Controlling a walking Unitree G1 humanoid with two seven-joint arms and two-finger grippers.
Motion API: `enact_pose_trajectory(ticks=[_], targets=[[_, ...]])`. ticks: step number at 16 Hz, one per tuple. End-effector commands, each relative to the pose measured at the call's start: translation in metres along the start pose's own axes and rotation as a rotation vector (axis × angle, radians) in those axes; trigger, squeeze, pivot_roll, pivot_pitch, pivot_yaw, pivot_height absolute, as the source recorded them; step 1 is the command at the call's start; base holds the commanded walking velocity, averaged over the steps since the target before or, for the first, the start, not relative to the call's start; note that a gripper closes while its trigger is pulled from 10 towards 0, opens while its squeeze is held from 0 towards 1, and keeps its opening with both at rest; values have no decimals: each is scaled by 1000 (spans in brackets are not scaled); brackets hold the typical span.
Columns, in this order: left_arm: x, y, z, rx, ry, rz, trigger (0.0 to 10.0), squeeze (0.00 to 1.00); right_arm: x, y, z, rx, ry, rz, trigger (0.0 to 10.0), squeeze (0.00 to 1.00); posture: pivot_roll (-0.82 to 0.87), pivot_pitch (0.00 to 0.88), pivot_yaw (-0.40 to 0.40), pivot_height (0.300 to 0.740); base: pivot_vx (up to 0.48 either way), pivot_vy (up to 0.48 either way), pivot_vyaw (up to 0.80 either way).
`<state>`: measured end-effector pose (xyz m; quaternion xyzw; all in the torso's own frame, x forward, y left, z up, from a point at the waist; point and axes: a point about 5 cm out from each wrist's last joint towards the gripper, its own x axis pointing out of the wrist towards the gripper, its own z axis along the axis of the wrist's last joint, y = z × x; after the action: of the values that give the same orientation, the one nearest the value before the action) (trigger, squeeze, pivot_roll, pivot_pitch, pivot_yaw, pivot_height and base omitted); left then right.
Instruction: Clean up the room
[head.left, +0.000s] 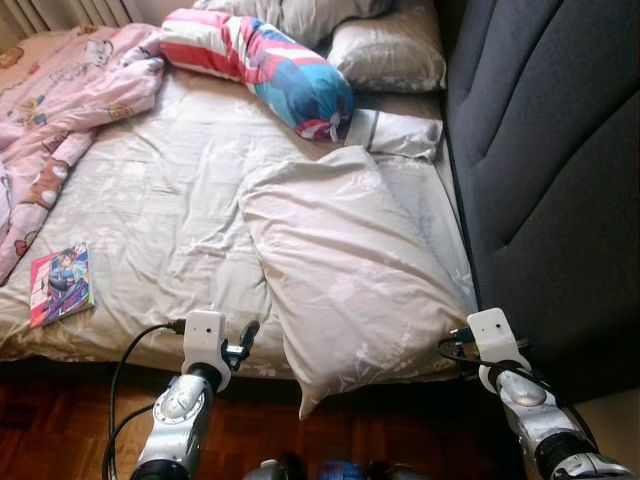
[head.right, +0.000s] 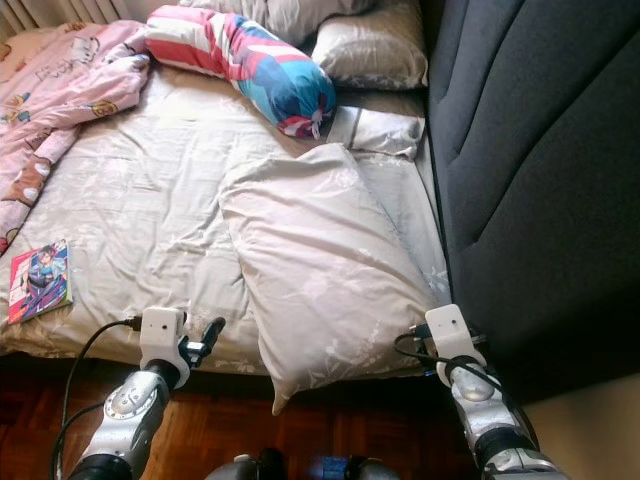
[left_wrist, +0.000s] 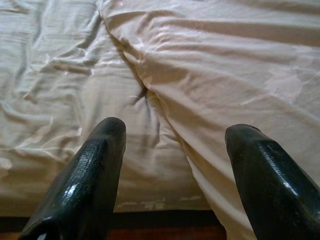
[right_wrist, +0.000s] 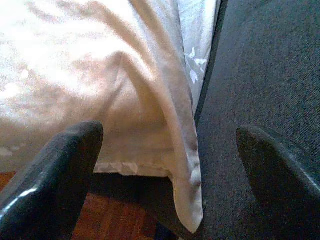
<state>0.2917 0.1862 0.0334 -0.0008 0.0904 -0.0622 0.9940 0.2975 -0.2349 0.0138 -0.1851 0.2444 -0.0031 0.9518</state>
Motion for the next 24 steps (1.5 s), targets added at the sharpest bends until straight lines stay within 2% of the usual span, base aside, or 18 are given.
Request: enact_pose_trajectory(ticks=[1, 4, 7, 9, 11, 13, 19, 21, 24], targets=[[-3, -3, -4, -12, 14, -6, 10000, 0, -1, 6, -3, -1, 2, 7, 10000, 0, 19, 247, 53, 740, 0, 0, 0], [-5, -11, 1, -12, -9, -38, 10000, 0, -1, 12, -7, -27, 24, 23, 10000, 0, 39, 274, 58, 740, 0, 0, 0], [-13, -9, 3, -18, -16, -38, 10000, 0, -2, 15, -10, -51, 42, 44, 10000, 0, 47, 290, 61, 740, 0, 0, 0], [-20, -10, 5, -24, -26, -36, 10000, 0, -2, 11, -9, -70, 31, 16, 10000, 0, 60, 314, 63, 740, 0, 0, 0], [-25, -11, 12, -28, -38, -35, 10000, 0, -1, 2, 2, -46, -41, -30, 10000, 0, 65, 340, 65, 740, 0, 0, 0], [-31, -10, 16, -28, -46, -34, 10000, 0, -1, 0, 1, -63, -30, -29, 10000, 0, 74, 373, 70, 740, 0, 0, 0], [-47, -7, 31, -28, -47, -32, 10000, 0, -5, 11, -12, -79, -2, 9, 10000, 0, 109, 436, 83, 740, 0, 0, 0], [-50, -7, 33, -30, -44, -33, 10000, 0, -4, 9, -3, -75, -59, -17, 10000, 0, 111, 447, 87, 740, 0, 0, 0], [-54, -8, 36, -37, -35, -35, 10000, 0, -2, -3, 19, -12, -202, -94, 10000, 0, 113, 462, 90, 740, 0, 0, 0]])
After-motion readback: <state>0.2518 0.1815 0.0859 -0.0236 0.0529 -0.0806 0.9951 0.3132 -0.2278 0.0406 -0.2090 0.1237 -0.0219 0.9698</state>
